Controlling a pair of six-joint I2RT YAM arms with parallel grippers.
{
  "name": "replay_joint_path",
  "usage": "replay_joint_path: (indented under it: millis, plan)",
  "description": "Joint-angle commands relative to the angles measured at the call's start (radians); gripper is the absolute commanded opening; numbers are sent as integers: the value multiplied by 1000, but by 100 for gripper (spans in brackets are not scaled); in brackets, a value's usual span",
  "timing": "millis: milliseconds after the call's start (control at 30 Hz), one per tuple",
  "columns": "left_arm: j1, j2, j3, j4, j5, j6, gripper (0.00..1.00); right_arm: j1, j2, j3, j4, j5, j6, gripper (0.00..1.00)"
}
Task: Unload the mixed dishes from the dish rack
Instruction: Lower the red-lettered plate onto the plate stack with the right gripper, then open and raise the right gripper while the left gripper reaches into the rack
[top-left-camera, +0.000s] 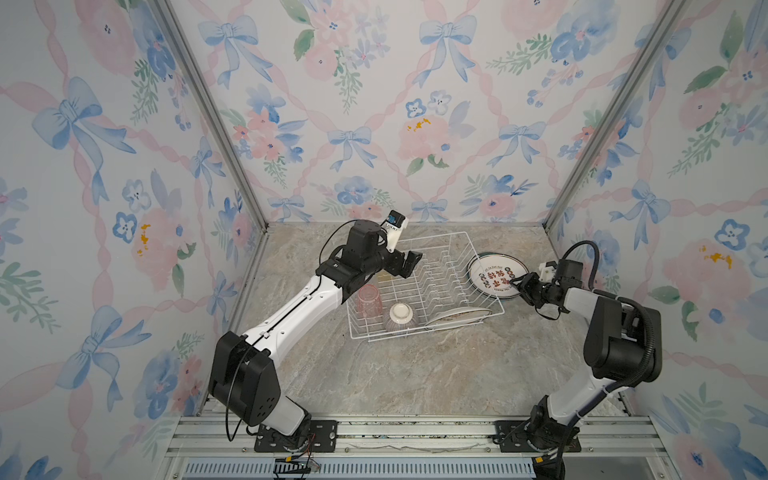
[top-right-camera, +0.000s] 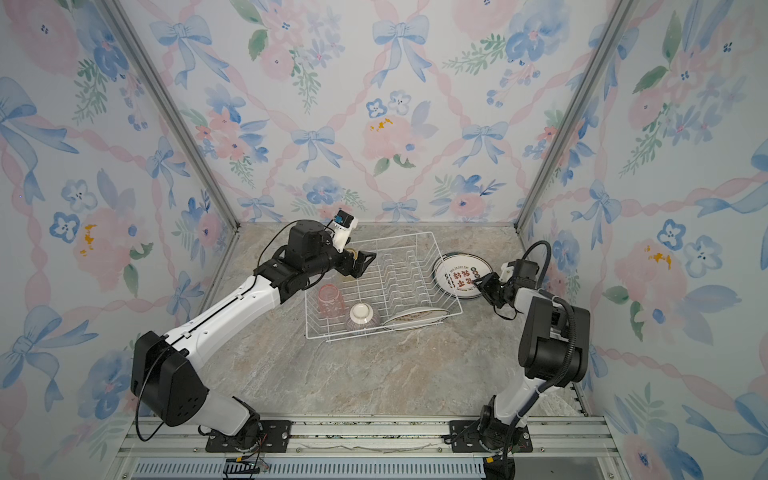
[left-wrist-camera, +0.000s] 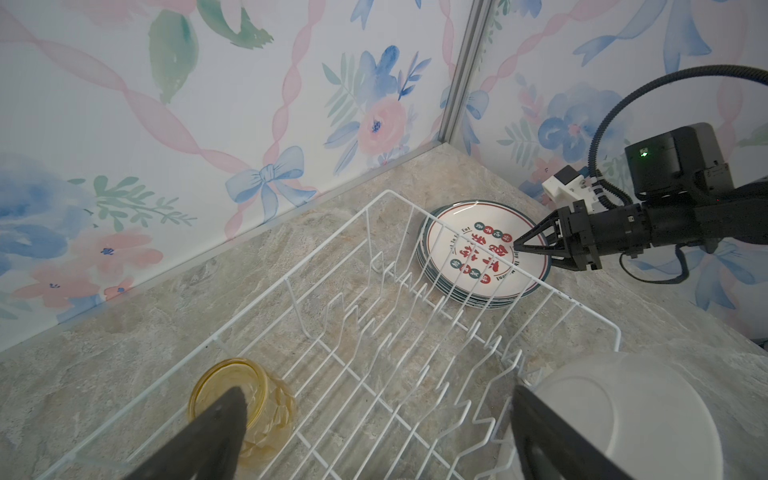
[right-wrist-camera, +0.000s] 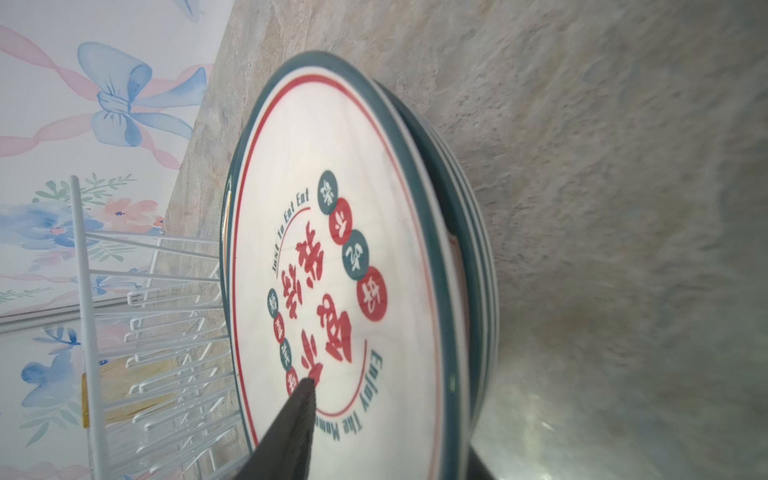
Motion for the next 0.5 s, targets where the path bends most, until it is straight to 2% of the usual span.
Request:
replay_joint_path:
  millis: [0, 133, 333, 467]
  plan:
    - [4, -6, -5, 13, 13, 17, 98, 12, -71, 43, -158, 95, -94, 44]
    - [4, -7, -10, 14, 17, 17, 98, 16, -115, 54, -224, 157, -139, 46]
    - [3, 5, -14, 10, 61, 22, 98, 20, -88, 72, -231, 154, -147, 46]
    - [-10, 2, -27, -11, 81, 44, 98, 20, -85, 81, -258, 205, -168, 47]
